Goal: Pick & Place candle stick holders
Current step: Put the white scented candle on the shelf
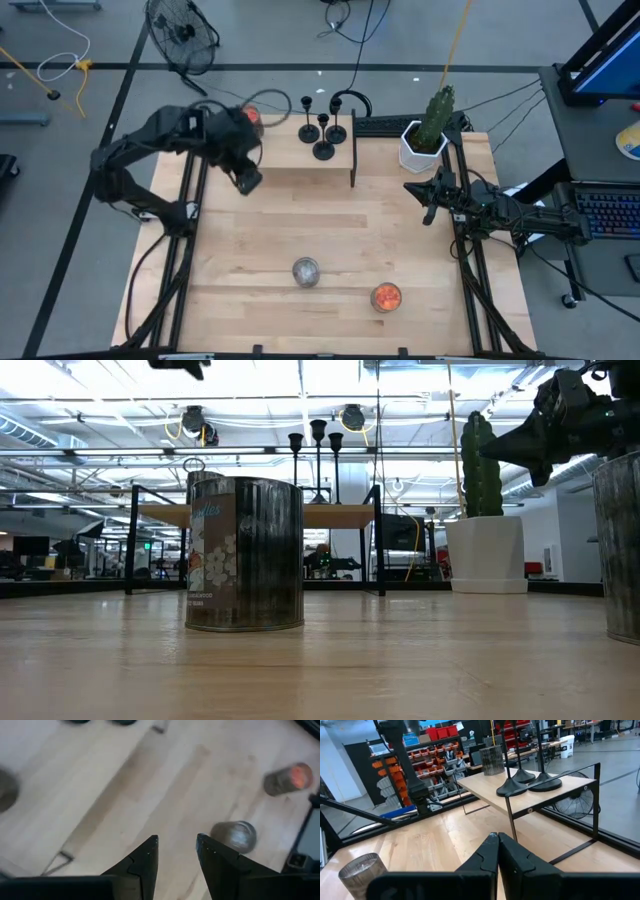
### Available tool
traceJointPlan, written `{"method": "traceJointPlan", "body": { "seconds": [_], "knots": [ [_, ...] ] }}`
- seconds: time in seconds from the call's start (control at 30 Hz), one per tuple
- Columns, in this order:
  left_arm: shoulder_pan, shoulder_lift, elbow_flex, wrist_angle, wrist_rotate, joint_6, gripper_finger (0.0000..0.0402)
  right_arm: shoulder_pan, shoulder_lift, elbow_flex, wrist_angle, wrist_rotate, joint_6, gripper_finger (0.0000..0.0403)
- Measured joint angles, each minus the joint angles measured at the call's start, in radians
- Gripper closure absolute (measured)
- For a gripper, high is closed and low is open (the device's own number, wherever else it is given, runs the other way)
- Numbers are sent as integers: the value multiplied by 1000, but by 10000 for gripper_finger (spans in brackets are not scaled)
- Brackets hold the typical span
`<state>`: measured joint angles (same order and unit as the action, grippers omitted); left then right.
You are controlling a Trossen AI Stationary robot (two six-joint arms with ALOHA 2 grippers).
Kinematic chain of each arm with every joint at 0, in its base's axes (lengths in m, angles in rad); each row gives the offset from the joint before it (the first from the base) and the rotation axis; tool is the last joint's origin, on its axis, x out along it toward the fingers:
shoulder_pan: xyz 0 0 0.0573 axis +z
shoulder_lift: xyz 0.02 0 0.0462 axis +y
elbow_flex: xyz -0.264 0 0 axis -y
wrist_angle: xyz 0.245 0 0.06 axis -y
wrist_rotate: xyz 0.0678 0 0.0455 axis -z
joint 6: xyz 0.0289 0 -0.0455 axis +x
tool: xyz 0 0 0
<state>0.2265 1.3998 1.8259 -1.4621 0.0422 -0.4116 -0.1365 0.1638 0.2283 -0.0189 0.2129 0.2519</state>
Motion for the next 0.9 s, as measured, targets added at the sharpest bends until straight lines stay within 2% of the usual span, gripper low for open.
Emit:
{"method": "traceJointPlan", "body": {
  "seconds": [0.2,0.4,0.67,0.9],
  "knots": [
    [-181,4,0,98,-119,78,259,0,0,0,0,0,-3,403],
    [-303,78,-1,175,-147,57,259,0,0,0,0,-1,-3,403],
    [-369,247,-1,180,-143,-26,258,0,0,0,0,0,-3,403],
    [-389,399,-1,190,-86,-43,258,0,0,0,-1,-4,-3,403]
  ]
}}
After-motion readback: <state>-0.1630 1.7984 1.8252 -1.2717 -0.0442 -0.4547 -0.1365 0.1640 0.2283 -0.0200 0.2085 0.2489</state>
